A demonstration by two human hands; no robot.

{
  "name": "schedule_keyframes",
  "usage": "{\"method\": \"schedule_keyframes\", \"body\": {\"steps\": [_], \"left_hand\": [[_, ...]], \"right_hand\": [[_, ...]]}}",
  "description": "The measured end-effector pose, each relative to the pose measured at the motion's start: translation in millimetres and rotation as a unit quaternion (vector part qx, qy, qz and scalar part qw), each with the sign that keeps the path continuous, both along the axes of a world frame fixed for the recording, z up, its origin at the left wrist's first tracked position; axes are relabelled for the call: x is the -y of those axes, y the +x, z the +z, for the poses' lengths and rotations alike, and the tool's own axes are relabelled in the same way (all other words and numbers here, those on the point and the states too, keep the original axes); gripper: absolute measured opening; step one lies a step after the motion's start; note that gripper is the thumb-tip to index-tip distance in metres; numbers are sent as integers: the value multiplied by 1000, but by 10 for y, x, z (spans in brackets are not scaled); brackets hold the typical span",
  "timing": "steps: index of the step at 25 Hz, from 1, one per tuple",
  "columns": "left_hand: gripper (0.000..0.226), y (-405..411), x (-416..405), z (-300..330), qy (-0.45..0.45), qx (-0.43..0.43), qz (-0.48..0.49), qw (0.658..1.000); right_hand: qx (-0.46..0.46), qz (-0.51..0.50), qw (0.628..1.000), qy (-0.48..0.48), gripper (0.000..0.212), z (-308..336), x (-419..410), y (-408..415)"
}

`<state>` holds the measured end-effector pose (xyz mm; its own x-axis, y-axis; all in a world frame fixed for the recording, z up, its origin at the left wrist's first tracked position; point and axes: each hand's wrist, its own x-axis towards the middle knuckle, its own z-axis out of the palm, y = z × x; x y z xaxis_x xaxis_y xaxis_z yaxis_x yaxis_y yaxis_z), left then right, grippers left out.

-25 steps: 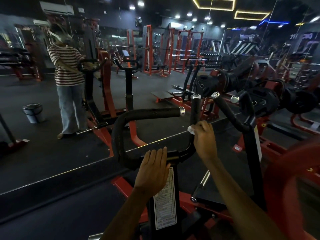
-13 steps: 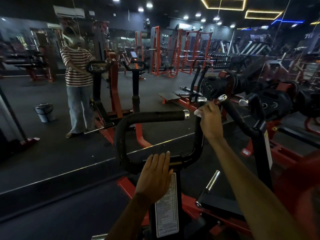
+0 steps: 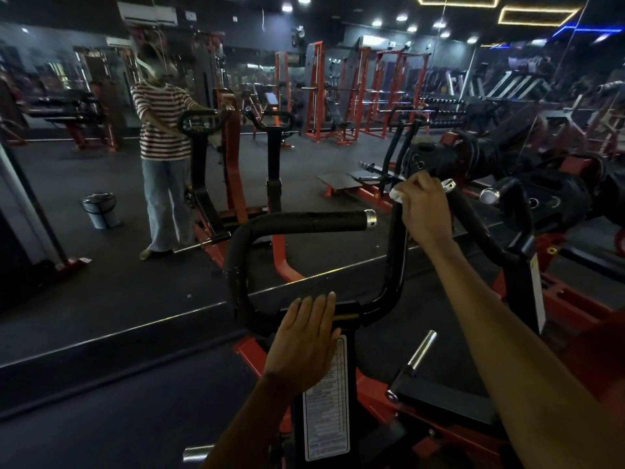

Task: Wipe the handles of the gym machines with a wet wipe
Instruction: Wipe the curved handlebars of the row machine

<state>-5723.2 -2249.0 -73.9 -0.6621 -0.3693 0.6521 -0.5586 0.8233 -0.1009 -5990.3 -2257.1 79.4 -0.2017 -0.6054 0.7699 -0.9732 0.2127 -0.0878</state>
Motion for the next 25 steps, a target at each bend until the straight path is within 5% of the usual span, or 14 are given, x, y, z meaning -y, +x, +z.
{"method": "schedule_keyframes", "body": {"steps": [6, 25], "left_hand": [[57, -1, 18, -12, 0, 15, 15, 1000], [55, 19, -18, 39, 6, 19, 10, 1000]], "right_hand": [[72, 37, 997, 17, 25, -33, -116, 79], [107, 40, 993, 18, 18, -661, -751, 652]]}}
